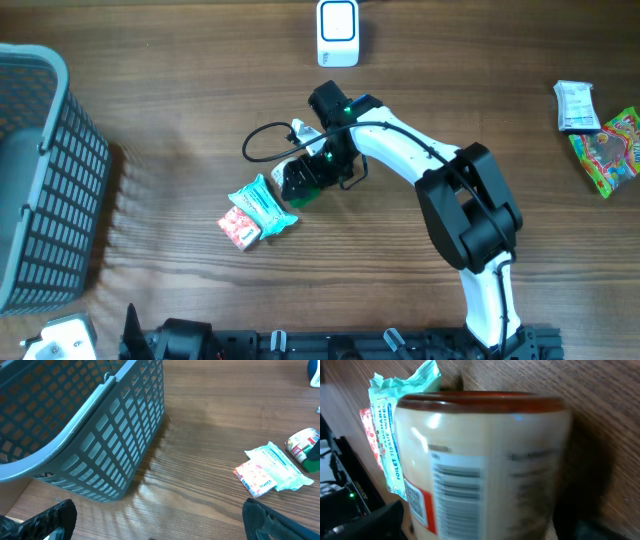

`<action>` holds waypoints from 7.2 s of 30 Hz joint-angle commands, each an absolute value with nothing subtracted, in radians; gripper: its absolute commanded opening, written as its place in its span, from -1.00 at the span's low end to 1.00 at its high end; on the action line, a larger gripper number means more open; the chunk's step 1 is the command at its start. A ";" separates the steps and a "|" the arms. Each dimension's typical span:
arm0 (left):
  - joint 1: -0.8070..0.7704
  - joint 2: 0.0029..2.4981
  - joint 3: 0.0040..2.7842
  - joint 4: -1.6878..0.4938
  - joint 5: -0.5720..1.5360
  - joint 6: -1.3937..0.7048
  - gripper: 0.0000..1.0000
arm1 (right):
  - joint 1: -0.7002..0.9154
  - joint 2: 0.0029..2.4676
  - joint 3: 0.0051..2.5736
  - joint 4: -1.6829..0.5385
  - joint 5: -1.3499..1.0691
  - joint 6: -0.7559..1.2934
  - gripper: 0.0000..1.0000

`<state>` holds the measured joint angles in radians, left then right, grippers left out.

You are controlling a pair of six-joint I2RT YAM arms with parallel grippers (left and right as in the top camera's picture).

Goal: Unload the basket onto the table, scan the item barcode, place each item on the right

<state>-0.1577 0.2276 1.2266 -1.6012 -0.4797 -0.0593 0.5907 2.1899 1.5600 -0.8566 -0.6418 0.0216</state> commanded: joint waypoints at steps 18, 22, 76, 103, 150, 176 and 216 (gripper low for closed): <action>-0.155 0.216 1.225 -1.599 -0.472 -0.068 1.00 | 0.597 2.180 1.684 -1.004 -0.402 -0.080 0.15; -0.155 0.216 1.225 -1.599 -0.472 -0.068 1.00 | 0.597 2.146 1.684 -0.987 -0.234 -0.154 0.16; -0.155 0.216 1.225 -1.599 -0.472 -0.068 1.00 | 0.670 1.941 1.641 -0.941 0.185 -0.805 1.00; -0.155 0.216 1.225 -1.599 -0.472 -0.068 1.00 | 0.769 2.041 1.643 -0.998 0.207 -1.257 1.00; -0.155 0.216 1.225 -1.599 -0.472 -0.068 1.00 | 0.598 2.175 1.820 -0.878 -0.678 -0.065 0.79; -0.155 0.216 1.225 -1.599 -0.472 -0.068 1.00 | 0.594 2.190 1.532 -0.585 -0.753 0.337 0.87; -0.155 0.216 1.225 -1.599 -0.472 -0.068 1.00 | 0.789 2.067 1.657 -0.640 -0.017 -0.341 0.99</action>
<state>-0.1577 0.2276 1.2266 -1.6012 -0.4797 -0.0593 0.7319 2.0289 1.6539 -0.6411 -0.1886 -0.2996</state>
